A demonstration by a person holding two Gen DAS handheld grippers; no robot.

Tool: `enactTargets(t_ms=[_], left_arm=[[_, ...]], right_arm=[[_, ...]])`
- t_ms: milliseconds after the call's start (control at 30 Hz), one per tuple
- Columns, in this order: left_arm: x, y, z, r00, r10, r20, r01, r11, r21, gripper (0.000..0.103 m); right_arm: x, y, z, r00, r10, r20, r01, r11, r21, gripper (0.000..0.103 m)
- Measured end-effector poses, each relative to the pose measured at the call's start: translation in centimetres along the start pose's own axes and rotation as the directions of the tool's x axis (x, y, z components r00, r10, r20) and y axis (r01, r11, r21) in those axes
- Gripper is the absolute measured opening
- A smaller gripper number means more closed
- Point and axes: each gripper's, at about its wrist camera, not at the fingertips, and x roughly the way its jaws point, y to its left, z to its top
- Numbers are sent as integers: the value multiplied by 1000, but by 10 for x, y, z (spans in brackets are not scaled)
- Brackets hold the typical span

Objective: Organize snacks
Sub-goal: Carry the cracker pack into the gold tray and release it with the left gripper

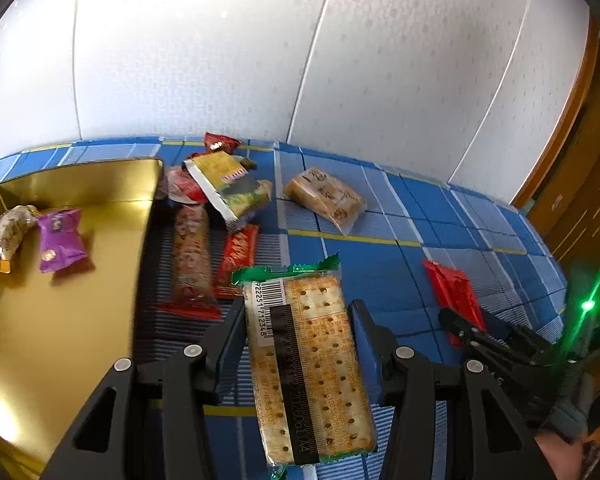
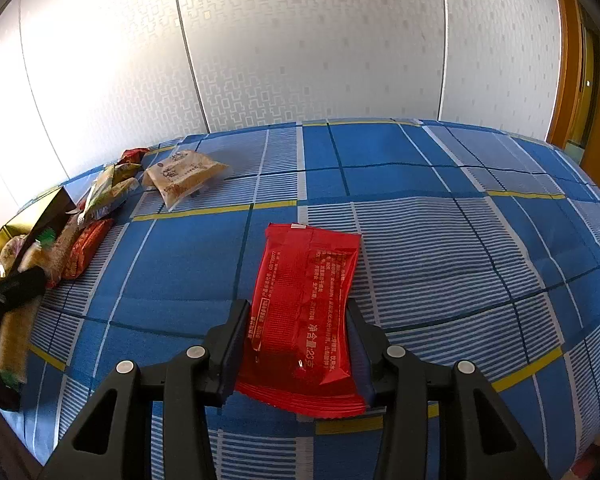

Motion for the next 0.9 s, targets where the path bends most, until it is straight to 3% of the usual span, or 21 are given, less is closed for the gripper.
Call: enactTargets(t_ms=[333, 600, 733, 900], left_arm=[[-25, 54, 11, 1000, 20, 11, -19, 997, -80, 51], [-48, 119, 18, 993, 115, -15, -116, 983, -142, 51], [-53, 154, 22, 977, 199, -69, -207, 970, -130, 51], [-50, 197, 22, 942, 294, -162, -312, 945, -100, 51]], right_arm=[[0, 2, -1, 1000, -25, 11, 25, 1000, -6, 47], [0, 1, -2, 1000, -25, 13, 25, 1000, -4, 47], [0, 2, -2, 999, -34, 15, 34, 999, -11, 47], [0, 3, -2, 999, -38, 18, 39, 999, -17, 47]])
